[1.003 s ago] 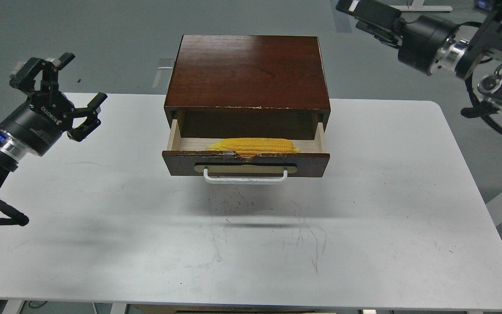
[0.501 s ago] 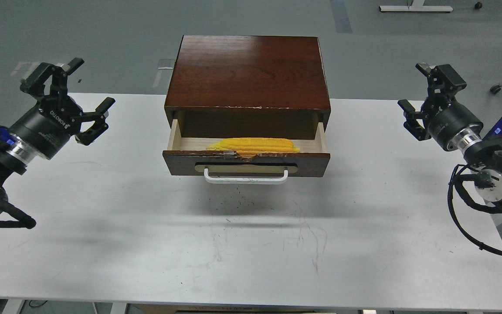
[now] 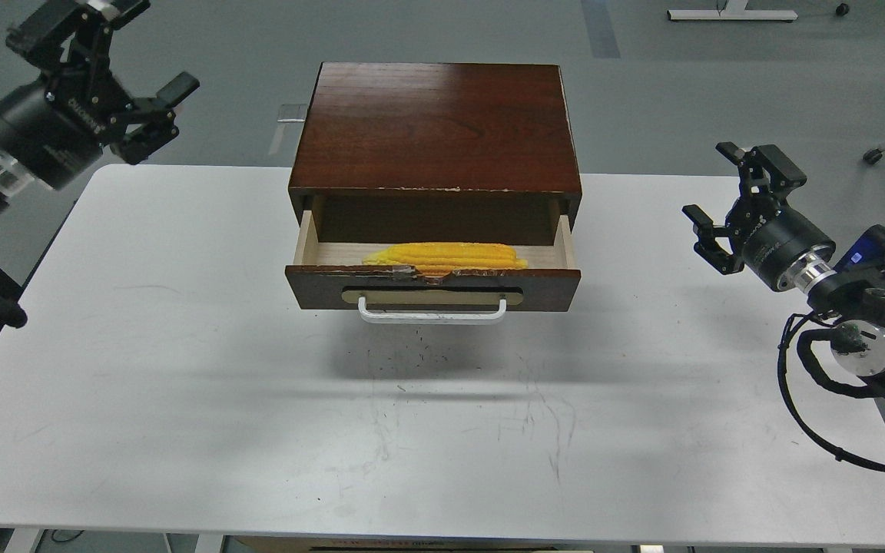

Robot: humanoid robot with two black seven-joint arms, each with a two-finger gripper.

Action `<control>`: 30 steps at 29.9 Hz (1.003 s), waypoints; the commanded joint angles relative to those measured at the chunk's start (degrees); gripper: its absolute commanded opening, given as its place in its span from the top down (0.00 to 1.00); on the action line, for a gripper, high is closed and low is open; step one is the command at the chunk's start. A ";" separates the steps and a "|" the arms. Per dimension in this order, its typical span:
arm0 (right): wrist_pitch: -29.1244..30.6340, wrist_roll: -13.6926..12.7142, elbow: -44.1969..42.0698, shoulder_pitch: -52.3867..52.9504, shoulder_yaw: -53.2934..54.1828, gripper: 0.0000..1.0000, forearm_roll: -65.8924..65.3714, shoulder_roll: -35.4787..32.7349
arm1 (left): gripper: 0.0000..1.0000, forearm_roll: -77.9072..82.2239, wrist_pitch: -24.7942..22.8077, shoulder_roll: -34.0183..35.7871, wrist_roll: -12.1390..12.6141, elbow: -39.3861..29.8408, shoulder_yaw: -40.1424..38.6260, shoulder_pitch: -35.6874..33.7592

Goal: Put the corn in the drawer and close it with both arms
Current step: 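Swing the left gripper toward the drawer's white handle, then position the left gripper fingers against the drawer front near the handle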

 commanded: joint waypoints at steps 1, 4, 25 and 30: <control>0.08 -0.01 -0.58 0.30 -0.12 0.01 -0.01 -0.09 | 0.00 14.15 0.00 -0.23 0.00 -10.30 0.00 -2.44; 0.08 -0.01 -0.58 0.21 -0.30 0.01 -0.01 -0.26 | 0.00 25.60 0.00 -2.25 0.00 -17.01 0.53 -2.35; 0.17 -0.01 -1.55 -1.28 -0.47 0.01 -0.45 -0.61 | 0.40 57.37 0.00 -15.00 0.00 -21.33 9.58 11.18; 0.17 -0.01 -1.55 -1.28 -0.47 0.01 -0.63 -0.44 | 1.00 50.69 1.27 -14.65 1.02 -20.01 9.67 13.91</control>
